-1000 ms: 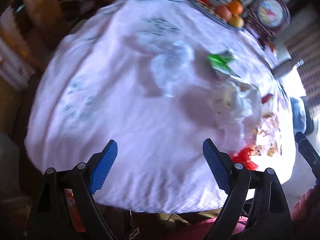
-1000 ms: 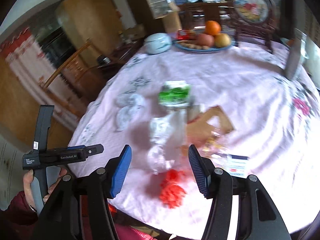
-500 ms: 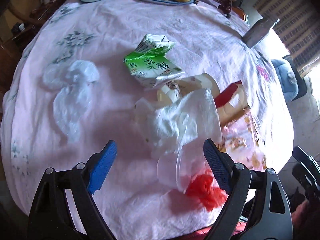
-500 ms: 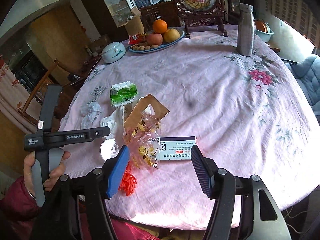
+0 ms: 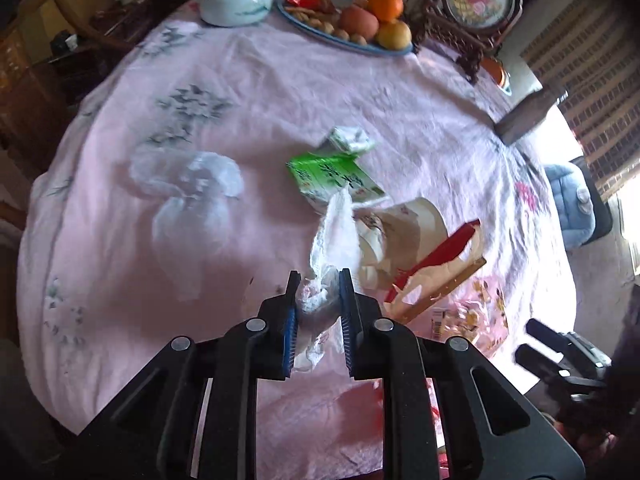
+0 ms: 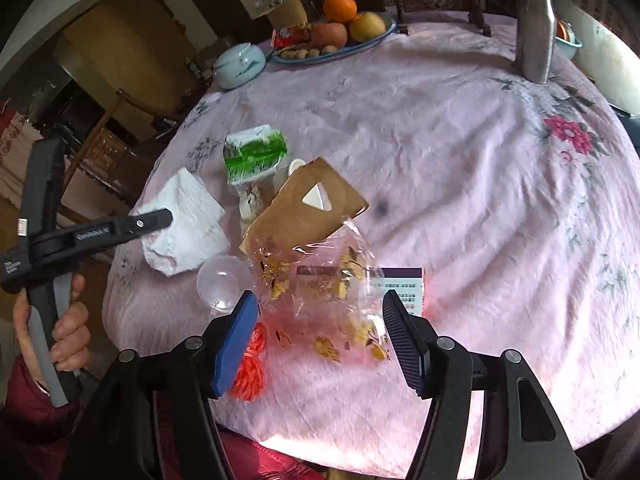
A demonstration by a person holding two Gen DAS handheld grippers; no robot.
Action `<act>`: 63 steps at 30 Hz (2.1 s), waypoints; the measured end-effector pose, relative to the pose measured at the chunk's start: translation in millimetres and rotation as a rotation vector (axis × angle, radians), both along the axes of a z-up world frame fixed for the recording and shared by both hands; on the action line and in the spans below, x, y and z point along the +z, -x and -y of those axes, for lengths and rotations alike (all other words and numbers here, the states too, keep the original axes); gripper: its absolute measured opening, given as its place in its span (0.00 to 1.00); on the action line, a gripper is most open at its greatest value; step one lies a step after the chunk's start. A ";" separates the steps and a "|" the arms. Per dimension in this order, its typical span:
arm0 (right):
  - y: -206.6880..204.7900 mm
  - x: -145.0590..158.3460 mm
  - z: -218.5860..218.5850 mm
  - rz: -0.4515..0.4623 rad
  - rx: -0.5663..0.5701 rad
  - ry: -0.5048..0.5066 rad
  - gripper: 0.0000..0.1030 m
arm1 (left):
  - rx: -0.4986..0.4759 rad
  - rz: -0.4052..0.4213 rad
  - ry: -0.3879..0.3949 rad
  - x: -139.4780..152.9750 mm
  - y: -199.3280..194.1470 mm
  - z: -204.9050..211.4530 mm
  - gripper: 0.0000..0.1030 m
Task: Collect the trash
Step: 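Grasp the white tissue with the left gripper while the right gripper grasps the pink snack bag, then carry tissue and pink bag to the red wastebasket and release both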
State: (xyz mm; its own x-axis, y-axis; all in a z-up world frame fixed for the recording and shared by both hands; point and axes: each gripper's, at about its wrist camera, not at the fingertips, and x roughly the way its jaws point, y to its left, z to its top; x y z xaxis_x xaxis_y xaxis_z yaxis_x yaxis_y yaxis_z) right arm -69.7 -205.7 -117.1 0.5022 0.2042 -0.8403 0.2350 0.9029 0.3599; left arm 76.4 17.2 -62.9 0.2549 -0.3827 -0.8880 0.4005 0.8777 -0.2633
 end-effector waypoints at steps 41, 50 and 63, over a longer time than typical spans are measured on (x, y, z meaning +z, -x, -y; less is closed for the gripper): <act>-82.9 41.8 -153.2 0.193 0.558 -0.045 0.25 | 0.620 0.048 -0.050 32.3 81.8 -219.5 0.19; -85.0 42.1 -262.9 0.171 0.827 -0.056 0.25 | 0.926 -0.066 -0.083 -5.1 169.5 -332.8 0.19; -67.6 49.0 -371.7 0.149 1.024 0.004 0.25 | 1.099 -0.248 -0.025 -70.6 230.2 -411.8 0.54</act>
